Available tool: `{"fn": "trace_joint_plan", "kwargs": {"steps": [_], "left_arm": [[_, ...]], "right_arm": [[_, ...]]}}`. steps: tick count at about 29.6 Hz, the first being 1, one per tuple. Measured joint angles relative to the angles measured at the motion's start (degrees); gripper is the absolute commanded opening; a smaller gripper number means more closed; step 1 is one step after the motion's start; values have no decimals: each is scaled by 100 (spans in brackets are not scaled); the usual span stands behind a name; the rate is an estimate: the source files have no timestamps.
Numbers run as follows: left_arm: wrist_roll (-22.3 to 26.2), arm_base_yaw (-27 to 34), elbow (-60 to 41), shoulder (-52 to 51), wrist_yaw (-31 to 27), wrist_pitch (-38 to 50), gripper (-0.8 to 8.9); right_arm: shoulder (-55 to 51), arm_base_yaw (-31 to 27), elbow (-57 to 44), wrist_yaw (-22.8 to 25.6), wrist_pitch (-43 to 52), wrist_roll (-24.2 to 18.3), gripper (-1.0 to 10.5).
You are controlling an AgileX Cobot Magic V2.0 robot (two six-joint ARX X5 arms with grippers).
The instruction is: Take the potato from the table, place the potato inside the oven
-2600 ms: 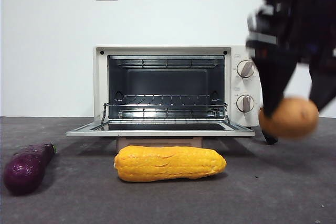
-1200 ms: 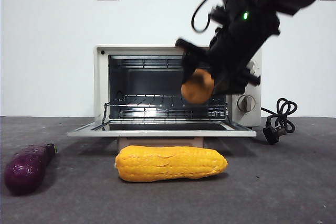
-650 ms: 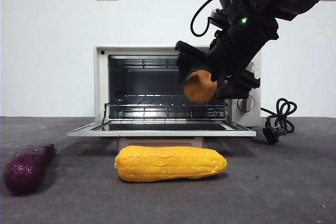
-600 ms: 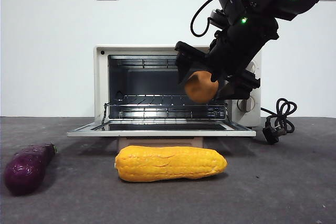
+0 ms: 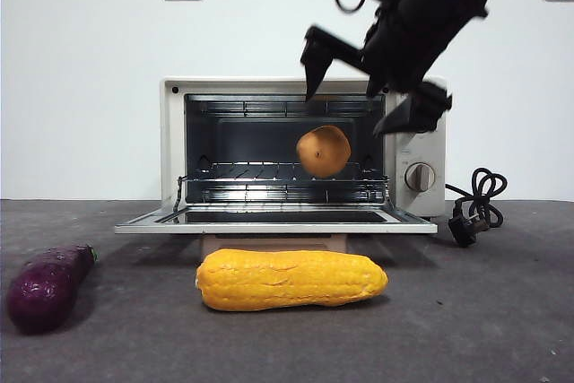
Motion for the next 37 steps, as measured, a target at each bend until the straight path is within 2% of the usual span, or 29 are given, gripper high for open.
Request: {"fn": "trace_joint_plan", "kwargs": {"steps": [8,13,17,22,27,30,33,37], "left_arm": [[48,0,-42,225,-144,295,-8],[87,44,-634,433,-144,1211,-8],[72,323,-1303,713,-31,1976,-8],[-72,1108,-1921,1152,678,2997,-8],[-262,2046,-2111,2011,1707,3554,-8],[-350,2463,-2111,2625,2135,3827,-8],[-409,2734,-2111,3226,2592,4041,-8],[-455,2841,-2111,4024,2809,4310,-8]], "right_arm": [[-1134,0,0,-7,-1401,-234,505],[-2085,31,0,-170,-2487,-660,505],[-2916,37,0,-304,-3429,-1060,505],[-3958,37,0,-304,-4599,-1425,505],[-4789,37,0,-304,-5523,-1539,505],[-5235,37,0,-304,-5914,-1572,505],[-5606,37,0,-304,-6164,-1576,505],[-6011,37,2,-304,-6432,-1569,505]]}}
